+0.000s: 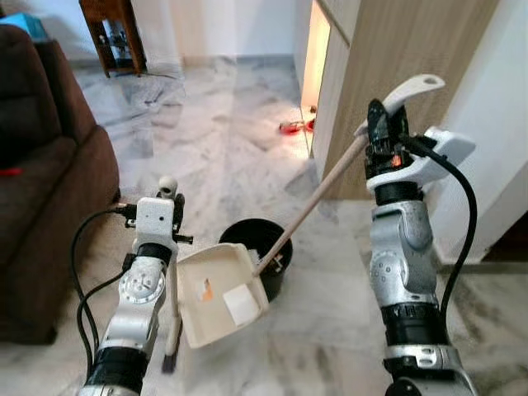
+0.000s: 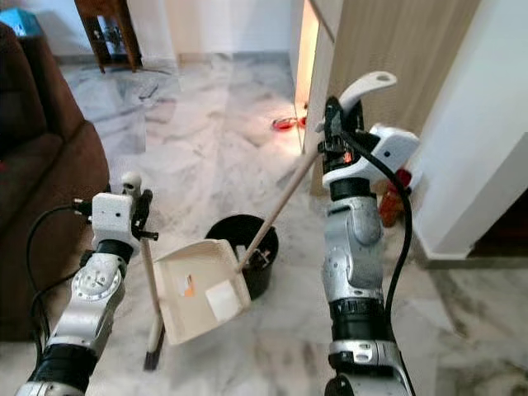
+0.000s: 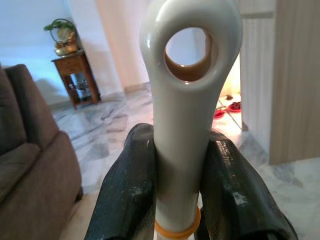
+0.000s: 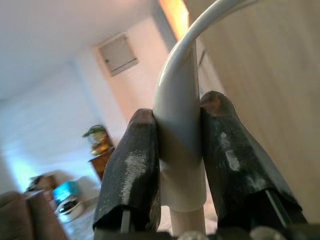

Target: Sweep floor

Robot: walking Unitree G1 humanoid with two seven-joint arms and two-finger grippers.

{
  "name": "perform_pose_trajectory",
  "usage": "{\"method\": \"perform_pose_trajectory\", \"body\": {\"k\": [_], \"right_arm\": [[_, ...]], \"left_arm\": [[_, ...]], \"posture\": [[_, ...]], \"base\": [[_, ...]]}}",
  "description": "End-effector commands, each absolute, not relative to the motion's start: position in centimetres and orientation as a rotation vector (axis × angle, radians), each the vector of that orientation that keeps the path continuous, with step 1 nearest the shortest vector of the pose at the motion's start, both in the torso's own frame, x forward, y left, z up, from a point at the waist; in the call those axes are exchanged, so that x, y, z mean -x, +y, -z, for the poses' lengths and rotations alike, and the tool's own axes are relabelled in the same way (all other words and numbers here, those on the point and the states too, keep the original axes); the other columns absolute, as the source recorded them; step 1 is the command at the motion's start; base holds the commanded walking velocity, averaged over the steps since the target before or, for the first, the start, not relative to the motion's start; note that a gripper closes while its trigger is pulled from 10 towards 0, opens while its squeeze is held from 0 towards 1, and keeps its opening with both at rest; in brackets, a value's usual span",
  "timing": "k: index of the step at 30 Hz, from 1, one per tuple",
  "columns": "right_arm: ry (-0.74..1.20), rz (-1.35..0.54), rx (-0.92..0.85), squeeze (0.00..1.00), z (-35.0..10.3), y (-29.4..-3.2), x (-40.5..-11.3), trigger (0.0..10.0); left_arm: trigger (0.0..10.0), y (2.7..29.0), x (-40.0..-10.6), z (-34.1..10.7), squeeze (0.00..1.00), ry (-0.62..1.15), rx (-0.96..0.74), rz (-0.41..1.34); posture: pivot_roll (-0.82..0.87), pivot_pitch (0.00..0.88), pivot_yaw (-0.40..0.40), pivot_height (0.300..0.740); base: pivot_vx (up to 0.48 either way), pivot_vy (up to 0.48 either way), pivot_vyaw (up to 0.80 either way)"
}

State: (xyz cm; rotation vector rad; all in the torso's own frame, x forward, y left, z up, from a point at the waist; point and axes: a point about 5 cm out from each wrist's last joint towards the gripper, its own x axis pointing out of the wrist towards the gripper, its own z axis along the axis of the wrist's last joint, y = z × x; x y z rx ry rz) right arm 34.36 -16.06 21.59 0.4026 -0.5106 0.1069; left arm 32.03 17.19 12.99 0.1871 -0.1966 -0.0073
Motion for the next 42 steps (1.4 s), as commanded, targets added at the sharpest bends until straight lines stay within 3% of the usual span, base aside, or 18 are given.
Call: {"method": "perform_pose_trajectory", "body": {"k": [1,29,42], "right_arm": [[-0.585,-0.140,-0.424,0.00,-23.52,-15.42,-34.22,10.0],[-0.593,-0.129,-0.422,0.00,-23.65,-15.64,-34.14,10.0],[-0.593,-0.130,-0.420,0.00,-23.72,-15.61,-34.20,10.0]], "left_arm": [[10.0,17.35,-32.18,-14.07,0.00,-0.244,-0.185,0.002],[10.0,16.85,-32.14,-14.22,0.00,-0.256,-0.180,0.032],[10.0,17.08,-32.21,-14.31,0.00,-0.255,-0.186,0.018]], "posture": [[0.07,0.000,0.049,0.740],[0.07,0.000,0.049,0.740],[0.07,0.000,0.047,0.740]], "base": [[0.000,0.375,0.00],[0.000,0.023,0.00],[0.329,0.000,0.00]]}}
